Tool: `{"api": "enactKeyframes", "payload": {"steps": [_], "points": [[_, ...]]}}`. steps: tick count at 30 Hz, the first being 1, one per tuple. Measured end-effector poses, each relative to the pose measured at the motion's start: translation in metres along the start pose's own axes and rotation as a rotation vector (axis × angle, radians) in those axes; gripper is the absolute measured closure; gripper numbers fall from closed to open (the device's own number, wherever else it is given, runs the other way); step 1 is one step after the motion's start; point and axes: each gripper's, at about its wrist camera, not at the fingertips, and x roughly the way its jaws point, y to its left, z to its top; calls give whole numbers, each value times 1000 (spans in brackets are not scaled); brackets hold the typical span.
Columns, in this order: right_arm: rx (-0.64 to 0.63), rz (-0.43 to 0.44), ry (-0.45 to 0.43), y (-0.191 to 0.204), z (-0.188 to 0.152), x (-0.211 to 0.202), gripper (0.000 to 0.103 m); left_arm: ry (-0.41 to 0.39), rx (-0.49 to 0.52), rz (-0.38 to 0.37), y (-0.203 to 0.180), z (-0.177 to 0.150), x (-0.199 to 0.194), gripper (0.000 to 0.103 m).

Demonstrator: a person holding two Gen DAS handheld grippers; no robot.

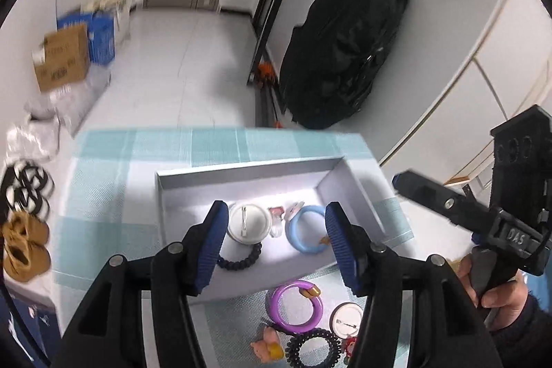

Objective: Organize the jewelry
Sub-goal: 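Withdraw both open tools from the box back over the table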

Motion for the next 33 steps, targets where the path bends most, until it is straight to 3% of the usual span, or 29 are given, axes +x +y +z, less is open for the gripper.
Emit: {"api": "enactKeyframes", "payload": {"steps": [4,8,18,27,33], "points": [[-43,-28,-13,9,-11,-12,26,-38,21,80,-9,-14,-13,34],[-86,-70,3,16,-24,-16,24,-43,-1,129,-12,-27,-19,33],[-97,-59,50,24,-63,-34,24,-92,16,215,-30,-56,-42,32],[-99,-123,139,16,-99,-42,24,-58,-74,235,-32,-86,-50,32],[-139,-140,235,17,-120,-30,24,11,-131,246,-26,-107,-48,32]]}}
